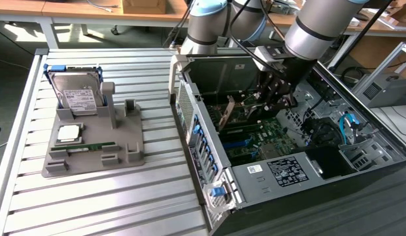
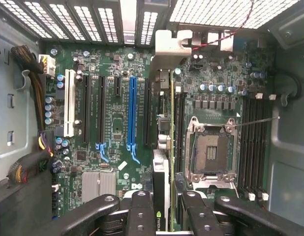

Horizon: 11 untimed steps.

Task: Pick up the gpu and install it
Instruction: 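Insert the gpu into the slot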

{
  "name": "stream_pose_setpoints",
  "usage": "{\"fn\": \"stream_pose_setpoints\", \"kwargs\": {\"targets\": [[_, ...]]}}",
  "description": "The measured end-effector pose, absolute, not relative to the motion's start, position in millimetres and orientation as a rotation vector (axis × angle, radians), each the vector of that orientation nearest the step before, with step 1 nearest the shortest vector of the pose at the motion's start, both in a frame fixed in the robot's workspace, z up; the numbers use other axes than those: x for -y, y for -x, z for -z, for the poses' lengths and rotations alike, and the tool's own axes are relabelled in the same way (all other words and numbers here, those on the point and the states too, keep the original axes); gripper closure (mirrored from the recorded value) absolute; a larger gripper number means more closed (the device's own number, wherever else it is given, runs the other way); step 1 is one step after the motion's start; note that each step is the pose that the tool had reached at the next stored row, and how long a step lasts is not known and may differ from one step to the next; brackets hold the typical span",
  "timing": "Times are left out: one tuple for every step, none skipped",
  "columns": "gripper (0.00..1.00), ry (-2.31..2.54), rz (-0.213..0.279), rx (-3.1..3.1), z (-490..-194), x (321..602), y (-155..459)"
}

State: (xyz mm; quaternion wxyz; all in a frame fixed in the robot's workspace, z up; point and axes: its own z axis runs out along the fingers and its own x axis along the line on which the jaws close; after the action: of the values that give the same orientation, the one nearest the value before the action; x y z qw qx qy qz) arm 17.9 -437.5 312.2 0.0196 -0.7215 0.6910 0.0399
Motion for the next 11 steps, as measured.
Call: {"fn": "stream_pose_setpoints", "kwargs": {"targets": [[0.73,2.239,-0.124,-2.144,-312.1,437.6,-16.4],[0.73,2.239,-0.124,-2.144,-312.1,437.5,-15.5],[0.73,2.239,-0.124,-2.144,-312.0,437.6,-15.1],[0.73,2.239,-0.123,-2.144,-312.0,437.6,-14.7],[0.73,2.239,-0.124,-2.144,-311.8,437.8,-14.6],[0.73,2.239,-0.124,-2.144,-311.8,438.0,-14.3],[0.73,2.239,-0.124,-2.144,-311.8,438.0,-14.2],[0.73,2.239,-0.124,-2.144,-311.7,438.1,-14.1],[0.73,2.239,-0.124,-2.144,-311.7,438.2,-14.1],[0.73,2.239,-0.124,-2.144,-311.6,438.3,-13.9],[0.73,2.239,-0.124,-2.144,-311.6,438.3,-13.7]]}}
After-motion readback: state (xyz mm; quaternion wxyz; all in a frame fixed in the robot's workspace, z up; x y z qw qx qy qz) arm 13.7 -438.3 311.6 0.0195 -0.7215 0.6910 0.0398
